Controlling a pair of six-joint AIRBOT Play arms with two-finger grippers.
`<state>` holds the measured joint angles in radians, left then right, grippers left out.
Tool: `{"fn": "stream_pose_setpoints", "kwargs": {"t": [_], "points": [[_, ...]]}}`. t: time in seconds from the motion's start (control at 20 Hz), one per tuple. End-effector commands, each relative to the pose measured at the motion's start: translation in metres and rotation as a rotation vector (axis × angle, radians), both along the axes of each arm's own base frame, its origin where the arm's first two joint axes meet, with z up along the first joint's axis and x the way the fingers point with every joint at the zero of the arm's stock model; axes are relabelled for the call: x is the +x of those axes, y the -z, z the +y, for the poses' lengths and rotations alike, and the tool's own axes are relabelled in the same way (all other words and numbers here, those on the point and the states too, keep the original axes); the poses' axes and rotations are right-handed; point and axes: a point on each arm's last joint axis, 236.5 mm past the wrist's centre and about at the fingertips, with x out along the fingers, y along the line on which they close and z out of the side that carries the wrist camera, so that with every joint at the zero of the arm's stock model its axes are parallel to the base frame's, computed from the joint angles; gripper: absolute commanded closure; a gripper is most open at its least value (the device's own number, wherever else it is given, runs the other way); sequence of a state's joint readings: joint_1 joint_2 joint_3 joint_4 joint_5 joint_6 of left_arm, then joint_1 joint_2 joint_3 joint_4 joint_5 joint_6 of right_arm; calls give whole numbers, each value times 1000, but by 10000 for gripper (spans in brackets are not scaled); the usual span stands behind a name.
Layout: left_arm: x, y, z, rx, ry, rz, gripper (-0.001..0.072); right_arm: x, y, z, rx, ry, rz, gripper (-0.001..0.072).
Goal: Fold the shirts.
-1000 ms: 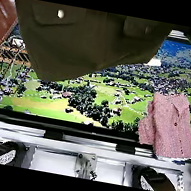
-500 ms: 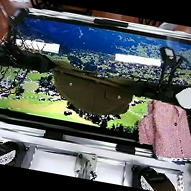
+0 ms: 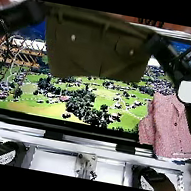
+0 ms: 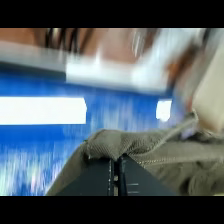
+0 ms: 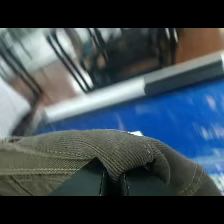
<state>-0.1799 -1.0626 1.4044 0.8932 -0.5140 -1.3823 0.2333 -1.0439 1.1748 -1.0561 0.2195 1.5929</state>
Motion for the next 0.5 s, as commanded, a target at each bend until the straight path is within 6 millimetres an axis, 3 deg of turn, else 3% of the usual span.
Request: {"fn": "stream_pose_setpoints", "kwargs": {"t": [0.0, 0.05, 0.1, 0.2, 0.25, 0.35, 0.45], "points": [[23, -11, 11, 68, -44, -80, 649, 15, -11, -3, -11, 24, -45, 623], [16, 30, -1, 169, 45, 37, 649, 9, 23, 3, -148, -32, 61, 623], [-1, 85, -9, 282, 152, 212, 650, -7, 68, 9, -269, -106, 224, 623], [-44, 190, 2, 419, 213, 589, 651, -53, 154, -5, -495, -202, 548, 623], [-65, 235, 10, 484, 214, 716, 651, -80, 188, -13, -553, -241, 695, 623], [-114, 300, 2, 542, 290, 861, 651, -137, 243, -25, -607, -327, 962, 623], [-170, 348, -9, 554, 352, 998, 651, -193, 277, -29, -598, -403, 1195, 623]]}}
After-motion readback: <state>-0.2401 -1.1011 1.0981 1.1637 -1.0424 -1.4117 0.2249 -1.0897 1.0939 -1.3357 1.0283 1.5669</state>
